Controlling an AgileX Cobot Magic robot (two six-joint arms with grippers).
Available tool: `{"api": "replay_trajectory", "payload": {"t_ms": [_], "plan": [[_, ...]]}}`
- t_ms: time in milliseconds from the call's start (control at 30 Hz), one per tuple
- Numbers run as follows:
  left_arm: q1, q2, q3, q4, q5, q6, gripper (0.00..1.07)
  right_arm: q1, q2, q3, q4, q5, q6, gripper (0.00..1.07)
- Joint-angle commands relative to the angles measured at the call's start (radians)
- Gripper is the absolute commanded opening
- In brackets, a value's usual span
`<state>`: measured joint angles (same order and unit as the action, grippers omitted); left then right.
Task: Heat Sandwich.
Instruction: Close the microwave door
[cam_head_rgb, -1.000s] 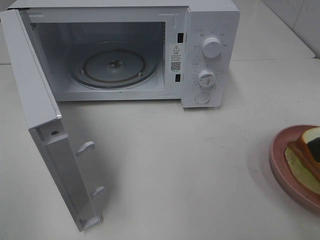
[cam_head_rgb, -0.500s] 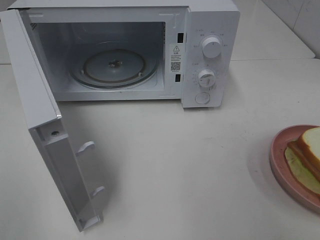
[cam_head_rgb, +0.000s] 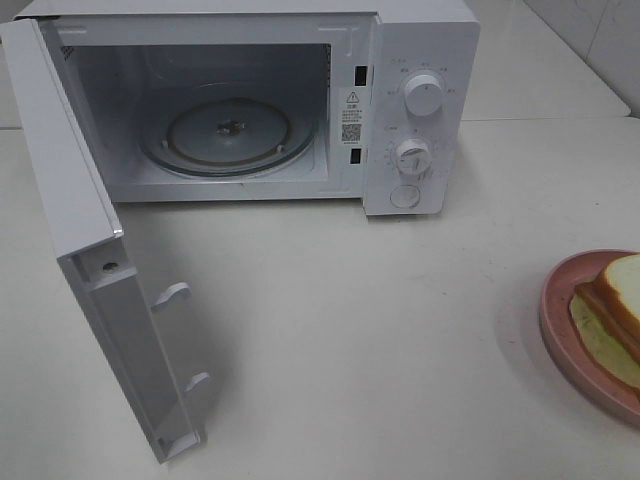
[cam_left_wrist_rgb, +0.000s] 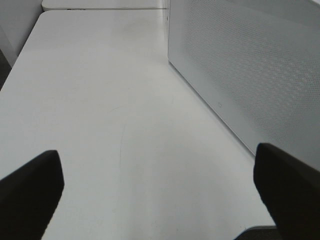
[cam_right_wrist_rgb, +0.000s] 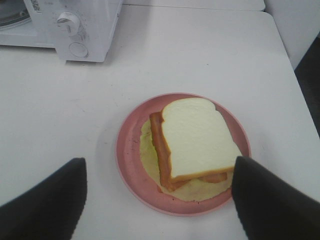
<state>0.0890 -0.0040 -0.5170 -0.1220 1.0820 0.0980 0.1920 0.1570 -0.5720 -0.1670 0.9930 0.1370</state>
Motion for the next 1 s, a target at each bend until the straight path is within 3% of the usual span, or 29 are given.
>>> {"api": "replay_trajectory", "payload": {"t_ms": [33, 333, 1000], "plan": [[-0.006, -0.020, 0.001, -0.009, -0.009, -0.003, 0.98, -0.054, -0.065, 0.046, 0.003, -0.013, -0.010, 0.76], [-0.006, -0.020, 0.001, -0.009, -0.009, -0.003, 0.98, -0.153, -0.189, 0.075, 0.013, 0.004, -0.022, 0.76], [-0.006, -0.008, 0.001, -0.009, -0.009, -0.003, 0.98, -0.155, -0.188, 0.075, 0.026, 0.003, -0.036, 0.76]]}}
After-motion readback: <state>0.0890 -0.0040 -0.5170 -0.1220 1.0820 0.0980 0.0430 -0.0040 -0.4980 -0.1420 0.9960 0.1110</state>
